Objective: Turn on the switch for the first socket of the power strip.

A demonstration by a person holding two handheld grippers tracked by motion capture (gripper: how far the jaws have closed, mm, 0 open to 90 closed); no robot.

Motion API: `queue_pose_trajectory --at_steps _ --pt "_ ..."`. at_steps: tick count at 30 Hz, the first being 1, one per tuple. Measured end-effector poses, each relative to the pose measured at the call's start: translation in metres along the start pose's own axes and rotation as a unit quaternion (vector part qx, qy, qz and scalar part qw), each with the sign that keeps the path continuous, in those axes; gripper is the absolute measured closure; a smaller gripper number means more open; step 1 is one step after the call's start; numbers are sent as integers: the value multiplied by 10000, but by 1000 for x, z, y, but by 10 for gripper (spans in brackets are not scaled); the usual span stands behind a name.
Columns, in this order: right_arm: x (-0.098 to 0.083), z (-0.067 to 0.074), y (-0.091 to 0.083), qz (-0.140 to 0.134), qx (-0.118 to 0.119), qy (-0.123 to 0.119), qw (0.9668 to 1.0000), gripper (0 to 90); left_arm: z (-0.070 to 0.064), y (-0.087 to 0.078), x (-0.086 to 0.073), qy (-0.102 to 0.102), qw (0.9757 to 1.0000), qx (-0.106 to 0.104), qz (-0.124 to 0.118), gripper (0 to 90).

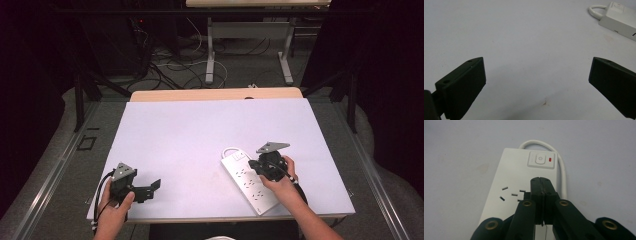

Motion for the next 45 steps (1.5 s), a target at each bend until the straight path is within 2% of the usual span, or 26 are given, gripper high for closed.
queue_pose_trajectory --at_steps 25,32,45 --pt "4 -6 22 77 -93 128 9998 900 1 -1 0 3 10000 8 43 9" --pt "2 -6 24 101 -72 200 9997 900 1 0 0 8 10000 11 15 9" --pt "1 -7 24 59 -54 145 9999 900 1 0 0 14 10000 11 19 9"
Point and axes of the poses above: each handheld gripper's, and its own axes: y roughly forward along the jaws, x roughly out of its top, z roughly to its left, the point moved 2 cm from there along y, roughly forward along the jaws, and after that the axes turned 4 degrees about z, right-handed, at the moved point
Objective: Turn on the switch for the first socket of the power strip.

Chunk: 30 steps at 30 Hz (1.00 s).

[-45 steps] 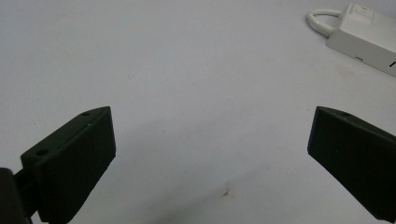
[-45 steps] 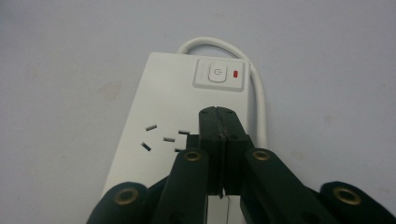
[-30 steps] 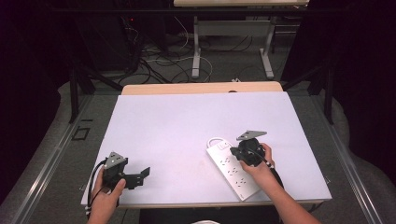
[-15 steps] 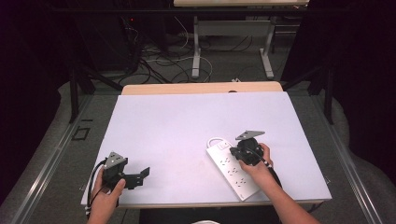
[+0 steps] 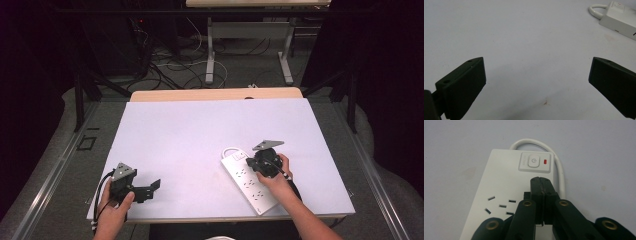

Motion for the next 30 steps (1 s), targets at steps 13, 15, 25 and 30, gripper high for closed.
queue_pose_trajectory --at_steps 13,15,25,30 --pt "-1 -2 0 1 72 -17 10000 900 0 0 0 9 10000 0 23 9" --pt "-1 -1 1 0 70 -13 10000 900 -1 0 0 7 10000 -2 26 9" --pt "-2 -2 3 -40 31 -104 9999 900 0 0 0 19 10000 2 23 9" --pt "-2 -1 3 -43 46 -11 10000 900 0 0 0 15 10000 1 26 9"
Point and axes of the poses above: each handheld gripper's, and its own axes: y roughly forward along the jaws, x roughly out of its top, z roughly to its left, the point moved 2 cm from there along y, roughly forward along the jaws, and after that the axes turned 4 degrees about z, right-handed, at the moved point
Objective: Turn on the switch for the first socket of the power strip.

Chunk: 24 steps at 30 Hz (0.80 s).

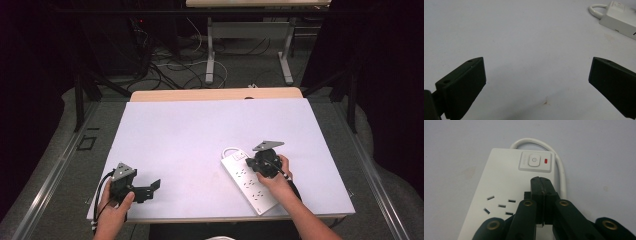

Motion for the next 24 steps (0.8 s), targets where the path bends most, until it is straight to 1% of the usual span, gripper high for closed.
queue_pose_trajectory --at_steps 2,10,11,12,13,17,19,21,22,23,24 --pt "0 0 0 1 8 63 10000 900 0 0 0 -2 10000 0 -1 9" --pt "0 0 0 15 35 78 10000 900 0 0 0 -11 10000 1 -18 9" --pt "0 0 -2 162 17 46 9999 893 0 0 0 -12 10000 -5 -16 9" --pt "0 0 -2 146 15 55 9999 885 0 0 0 -13 10000 -3 -12 9" --pt "0 0 0 13 20 93 10000 877 0 0 0 -14 10000 0 -16 9" --pt "0 1 -1 22 14 111 9999 836 0 0 0 -16 10000 -3 -19 9" --pt "1 1 -1 -20 15 97 10000 810 0 0 0 -15 10000 -1 -22 9" --pt "1 1 -2 -49 43 143 9999 781 0 0 0 -18 10000 1 -25 9" --pt "2 1 -4 23 17 131 9999 763 0 0 0 -15 10000 -3 -21 9" --pt "1 0 -3 -66 20 119 9999 749 0 0 0 -14 10000 -7 -23 9" --pt "2 0 -3 -68 6 133 9999 736 0 0 0 -17 10000 0 -22 9"
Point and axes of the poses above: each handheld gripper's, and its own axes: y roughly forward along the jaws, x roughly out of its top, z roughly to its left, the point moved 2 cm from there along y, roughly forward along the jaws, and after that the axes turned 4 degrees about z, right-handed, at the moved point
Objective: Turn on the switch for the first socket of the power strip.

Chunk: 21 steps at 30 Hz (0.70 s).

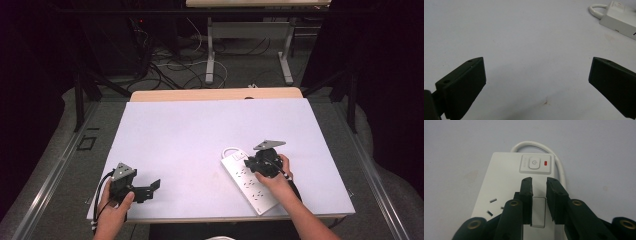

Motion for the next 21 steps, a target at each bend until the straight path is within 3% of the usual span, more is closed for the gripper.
queue_pose_trajectory --at_steps 6,8,9,14,21 --pt "0 1 -2 -27 17 52 10000 681 0 0 0 1 10000 1 2 9" --pt "1 1 -4 82 35 30 10000 666 0 0 0 2 10000 -1 12 9" --pt "1 2 -2 -33 57 62 10000 655 0 0 0 -1 10000 -2 13 9" --pt "2 4 -2 -21 76 9 10000 605 0 0 0 2 10000 -2 16 9" --pt "1 7 -1 15 135 31 9999 482 0 0 0 1 10000 -5 17 9"
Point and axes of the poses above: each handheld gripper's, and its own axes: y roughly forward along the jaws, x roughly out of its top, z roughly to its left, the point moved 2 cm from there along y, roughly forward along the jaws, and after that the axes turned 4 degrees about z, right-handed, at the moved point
